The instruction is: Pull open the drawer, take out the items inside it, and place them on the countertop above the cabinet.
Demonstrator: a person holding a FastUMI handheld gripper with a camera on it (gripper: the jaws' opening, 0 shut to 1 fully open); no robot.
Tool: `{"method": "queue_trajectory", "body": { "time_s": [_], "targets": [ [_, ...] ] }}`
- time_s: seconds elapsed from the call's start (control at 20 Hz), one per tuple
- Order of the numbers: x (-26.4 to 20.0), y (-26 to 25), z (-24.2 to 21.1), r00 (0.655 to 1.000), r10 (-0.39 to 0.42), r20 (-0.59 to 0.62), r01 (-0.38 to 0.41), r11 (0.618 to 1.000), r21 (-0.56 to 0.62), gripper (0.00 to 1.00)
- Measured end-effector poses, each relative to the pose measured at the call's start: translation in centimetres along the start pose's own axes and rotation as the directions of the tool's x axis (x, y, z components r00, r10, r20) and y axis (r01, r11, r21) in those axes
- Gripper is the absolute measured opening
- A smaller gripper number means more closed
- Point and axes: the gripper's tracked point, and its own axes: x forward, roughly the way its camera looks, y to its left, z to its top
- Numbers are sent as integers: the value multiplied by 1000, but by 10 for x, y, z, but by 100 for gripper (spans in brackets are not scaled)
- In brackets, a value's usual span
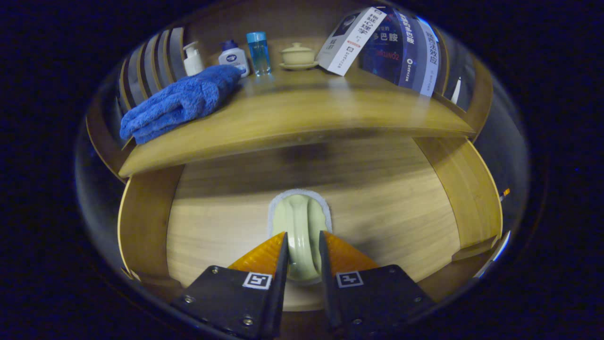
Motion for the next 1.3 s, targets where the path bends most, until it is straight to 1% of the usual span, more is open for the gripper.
{"method": "queue_trajectory", "body": {
  "time_s": [0.1,0.15,0.2,0.25,0.35,0.4,0.5,0.75,0.9,1.1,1.3],
  "targets": [
    [-1,-2,0,1000,0,8,0,999,40,36],
    [1,-1,3,999,4,36,-6,998,65,36],
    [2,-2,6,998,-9,58,5,998,60,36],
    [-2,-2,5,998,-13,56,10,998,62,16],
    [0,-4,6,998,-38,55,35,998,58,16],
    [2,-3,8,997,-41,70,39,999,37,16],
    [0,-3,8,996,-51,68,50,999,15,6],
    [-11,-4,4,996,-58,61,59,998,-5,6],
    [-34,-2,17,991,-63,118,65,998,-8,6],
    [-76,-7,41,974,-118,195,128,991,-39,6],
    [-117,-10,70,947,-163,277,180,983,-39,6]
  ]
}}
